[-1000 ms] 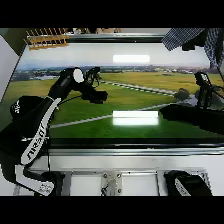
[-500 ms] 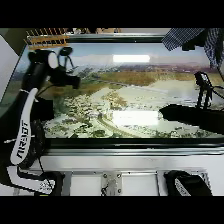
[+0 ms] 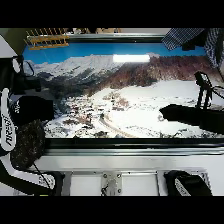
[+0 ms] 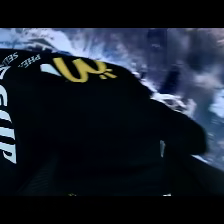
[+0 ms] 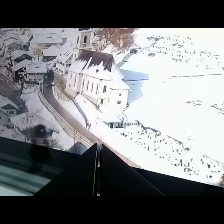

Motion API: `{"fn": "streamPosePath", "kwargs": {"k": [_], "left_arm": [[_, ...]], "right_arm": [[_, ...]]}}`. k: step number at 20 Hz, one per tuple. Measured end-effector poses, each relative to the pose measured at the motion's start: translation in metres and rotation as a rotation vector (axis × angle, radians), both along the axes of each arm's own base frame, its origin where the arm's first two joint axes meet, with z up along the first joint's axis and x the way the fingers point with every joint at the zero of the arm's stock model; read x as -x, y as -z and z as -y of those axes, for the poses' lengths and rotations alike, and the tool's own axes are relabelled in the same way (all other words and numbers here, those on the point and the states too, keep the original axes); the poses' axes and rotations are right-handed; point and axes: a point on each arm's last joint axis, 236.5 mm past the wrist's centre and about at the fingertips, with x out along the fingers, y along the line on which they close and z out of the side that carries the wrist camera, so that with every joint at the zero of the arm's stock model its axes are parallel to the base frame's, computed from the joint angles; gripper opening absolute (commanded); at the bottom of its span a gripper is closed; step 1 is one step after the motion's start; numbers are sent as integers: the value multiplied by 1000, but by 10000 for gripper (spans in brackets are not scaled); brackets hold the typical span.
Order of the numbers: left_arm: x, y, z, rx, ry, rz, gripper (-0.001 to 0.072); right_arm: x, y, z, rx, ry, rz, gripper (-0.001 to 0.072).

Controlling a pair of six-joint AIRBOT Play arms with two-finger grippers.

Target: Fold the clothes and pants, and hang the long-sleeved shirts on hangers.

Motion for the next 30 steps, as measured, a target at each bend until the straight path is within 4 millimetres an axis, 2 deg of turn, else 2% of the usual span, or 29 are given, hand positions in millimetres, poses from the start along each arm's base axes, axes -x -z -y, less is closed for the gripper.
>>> {"fn": "streamPosePath", "kwargs": {"k": [3, 5, 10, 11, 12, 13, 15, 16, 18, 20, 22, 24, 27, 28, 30], "left_arm": [[14, 36, -22, 6, -43, -17, 692], [22, 58, -30, 10, -53, -23, 692], [38, 103, -31, 21, -45, -27, 685], [40, 108, -31, 23, -43, -28, 492], [41, 110, -30, 26, -43, -28, 111], [42, 111, -29, 30, -45, -32, 12], [41, 103, -31, 26, -54, -37, 12], [37, 93, -32, 21, -54, -27, 12], [18, 52, -31, -6, -42, 49, 12], [-4, -8, -17, -36, -5, 166, 12], [-22, -79, 13, -60, 56, 306, 12], [-31, -158, 66, -39, 148, 474, 12], [-19, -248, 166, 75, 321, 682, 12], [-9, -269, 202, 120, 390, 730, 11], [12, -295, 264, 203, 518, 784, 11]], "right_arm": [[0, 0, 0, 0, 0, 0, 17], [0, 0, 0, 0, 0, 0, 17], [0, 0, 0, 0, 0, 0, 18], [0, 0, 0, 0, 0, 1, 18], [0, 0, 0, 0, 0, 0, 17], [0, 0, 0, 0, 0, 0, 18], [0, 0, 0, 0, 0, 0, 18], [0, 0, 0, 0, 0, 1, 17], [0, 0, 0, 0, 0, 1, 18], [0, 0, -1, -3, -1, 0, 18], [-1, -2, -2, -11, 0, 5, 18], [-10, -10, 0, -15, 20, 52, 17], [-36, -40, 17, 31, 82, 208, 17], [-42, -51, 26, 63, 101, 257, 17], [-53, -69, 44, 143, 133, 341, 17]]}}
